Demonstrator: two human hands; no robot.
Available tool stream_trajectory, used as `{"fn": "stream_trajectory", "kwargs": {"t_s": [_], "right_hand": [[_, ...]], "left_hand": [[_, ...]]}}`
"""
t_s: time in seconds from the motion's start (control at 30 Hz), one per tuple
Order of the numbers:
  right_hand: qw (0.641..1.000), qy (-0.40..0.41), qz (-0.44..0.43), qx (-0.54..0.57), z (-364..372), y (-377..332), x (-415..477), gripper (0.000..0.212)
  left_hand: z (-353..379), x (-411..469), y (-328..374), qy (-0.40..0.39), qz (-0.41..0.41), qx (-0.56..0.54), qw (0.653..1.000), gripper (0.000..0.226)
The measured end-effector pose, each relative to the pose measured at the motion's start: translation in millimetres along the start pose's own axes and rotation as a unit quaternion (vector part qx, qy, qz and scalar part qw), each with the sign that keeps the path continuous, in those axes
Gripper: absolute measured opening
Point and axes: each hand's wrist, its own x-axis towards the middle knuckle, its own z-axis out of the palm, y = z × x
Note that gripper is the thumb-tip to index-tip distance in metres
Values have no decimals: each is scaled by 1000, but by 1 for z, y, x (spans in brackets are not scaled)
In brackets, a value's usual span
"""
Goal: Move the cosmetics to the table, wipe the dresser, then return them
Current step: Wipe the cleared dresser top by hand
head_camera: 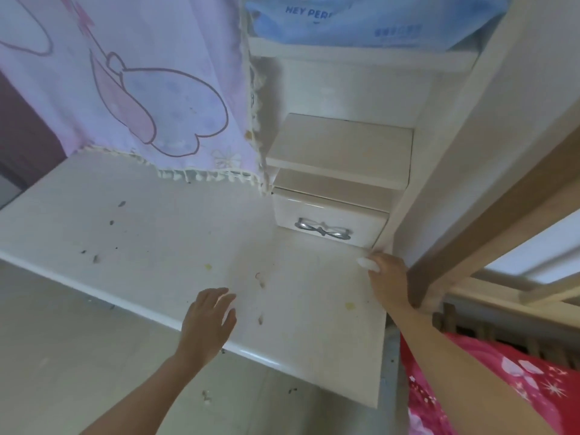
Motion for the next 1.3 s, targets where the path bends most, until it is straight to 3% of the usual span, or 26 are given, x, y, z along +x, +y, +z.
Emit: {"fn": "stream_trajectory", "kwargs": {"t_s": [0.13, 0.27, 0.5, 0.57, 0.67, 0.73, 0.8, 0.93, 1.03, 1.1, 1.2, 1.3], "right_hand": [[998, 46, -12, -42, 11, 3, -7, 42], [992, 49, -109, -35, 27, 2, -42, 51], [984, -60, -162, 43, 95, -46, -167, 54], [985, -71, -123, 98, 107, -67, -194, 61], [983, 26, -8, 183, 86, -83, -182, 65], [975, 112, -2, 194, 57, -79, -139, 64], [981, 143, -15, 127, 38, -65, -89, 64], [997, 40, 11, -71, 46, -39, -43, 54], [980, -72, -134, -130, 76, -46, -65, 69], [949, -130, -248, -141, 94, -49, -96, 68], [903, -220, -352, -111, 104, -52, -143, 53], [898, -277, -336, -52, 103, -59, -163, 67]], "left_hand": [[13, 4, -42, -3, 75, 70, 995, 37], [21, 8, -59, 4, 171, 97, 980, 46], [22, 10, -69, -28, 157, 64, 985, 47], [20, 9, -69, -51, 150, 60, 986, 47], [21, 7, -70, -67, 140, 55, 986, 47], [22, 8, -70, -71, 143, 51, 986, 47], [25, 6, -72, -68, 151, 50, 985, 46], [31, 9, -76, -46, 161, 51, 985, 46], [33, 9, -77, -29, 168, 48, 984, 44], [33, 8, -77, -17, 172, 46, 984, 44], [33, 9, -77, -10, 174, 45, 984, 44], [33, 9, -76, -3, 174, 44, 984, 45]]}}
